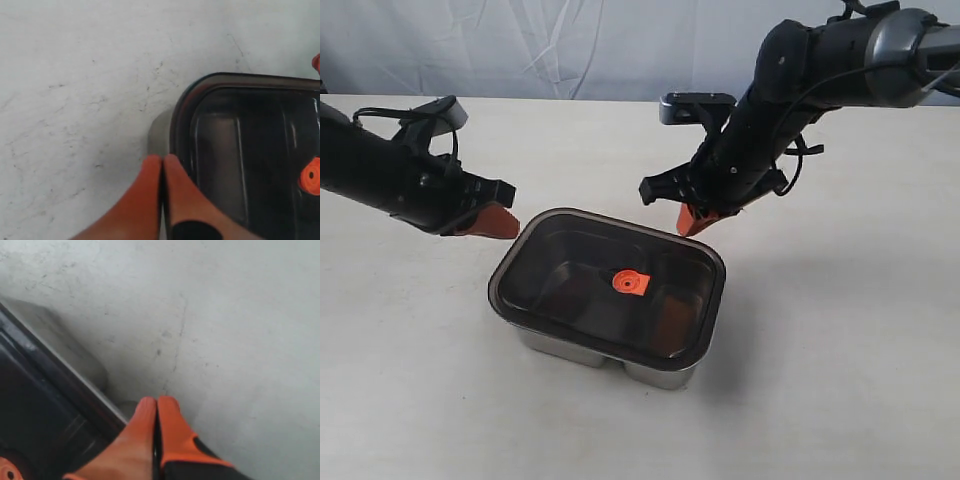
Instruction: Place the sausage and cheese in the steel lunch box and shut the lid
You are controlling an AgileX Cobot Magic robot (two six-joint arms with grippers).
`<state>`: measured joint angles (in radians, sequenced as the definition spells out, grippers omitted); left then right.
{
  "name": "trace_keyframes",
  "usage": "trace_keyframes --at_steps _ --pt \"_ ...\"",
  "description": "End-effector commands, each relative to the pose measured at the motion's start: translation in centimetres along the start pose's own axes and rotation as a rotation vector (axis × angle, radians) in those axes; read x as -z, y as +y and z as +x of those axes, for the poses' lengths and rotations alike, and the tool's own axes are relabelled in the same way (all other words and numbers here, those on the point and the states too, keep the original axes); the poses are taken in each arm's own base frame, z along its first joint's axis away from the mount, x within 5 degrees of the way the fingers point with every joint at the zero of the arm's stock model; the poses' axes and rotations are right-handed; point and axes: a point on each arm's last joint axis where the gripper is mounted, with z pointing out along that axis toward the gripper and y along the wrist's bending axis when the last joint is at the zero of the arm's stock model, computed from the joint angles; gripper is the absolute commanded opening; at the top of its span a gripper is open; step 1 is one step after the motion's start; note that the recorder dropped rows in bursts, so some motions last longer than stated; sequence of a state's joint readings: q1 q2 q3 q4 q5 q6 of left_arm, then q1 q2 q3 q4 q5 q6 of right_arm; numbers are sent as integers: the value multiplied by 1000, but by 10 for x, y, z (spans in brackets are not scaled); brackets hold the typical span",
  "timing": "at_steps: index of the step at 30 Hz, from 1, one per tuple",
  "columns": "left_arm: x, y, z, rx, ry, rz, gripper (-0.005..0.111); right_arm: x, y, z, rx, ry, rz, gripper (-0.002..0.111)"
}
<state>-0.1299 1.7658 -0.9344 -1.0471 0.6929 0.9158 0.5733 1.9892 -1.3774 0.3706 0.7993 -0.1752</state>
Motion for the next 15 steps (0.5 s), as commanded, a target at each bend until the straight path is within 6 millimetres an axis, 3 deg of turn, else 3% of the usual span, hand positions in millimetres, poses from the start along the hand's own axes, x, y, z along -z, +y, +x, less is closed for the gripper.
trace_keyframes --at_steps 1,7,15 --pt "0 -3 1 -9 21 29 0 26 -2 -3 50 -59 80 0" --pt "17 8 5 49 67 -203 0 57 -3 -2 78 -106 184 0" --pt "26 -1 8 51 85 -171 0 58 -3 -2 56 -112 179 0"
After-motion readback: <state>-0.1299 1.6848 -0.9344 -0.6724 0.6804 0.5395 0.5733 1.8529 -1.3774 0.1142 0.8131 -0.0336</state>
